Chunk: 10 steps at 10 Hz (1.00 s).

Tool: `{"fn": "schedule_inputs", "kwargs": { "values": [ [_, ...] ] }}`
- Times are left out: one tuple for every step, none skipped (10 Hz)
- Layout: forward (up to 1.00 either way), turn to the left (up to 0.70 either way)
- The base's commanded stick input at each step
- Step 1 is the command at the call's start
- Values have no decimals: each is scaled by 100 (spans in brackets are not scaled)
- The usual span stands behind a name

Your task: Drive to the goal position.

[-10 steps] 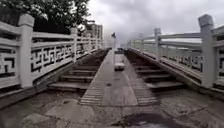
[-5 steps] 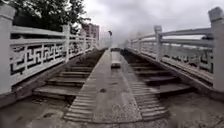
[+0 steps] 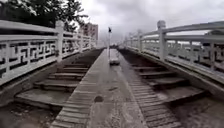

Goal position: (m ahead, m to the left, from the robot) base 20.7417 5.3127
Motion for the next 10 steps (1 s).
{"fn": "schedule_inputs", "kwargs": {
  "values": [
    [69,1],
    [69,1],
    [69,1],
    [69,1],
    [69,1],
    [69,1],
    [69,1],
    [69,1],
    [69,1],
    [69,1]
  ]
}}
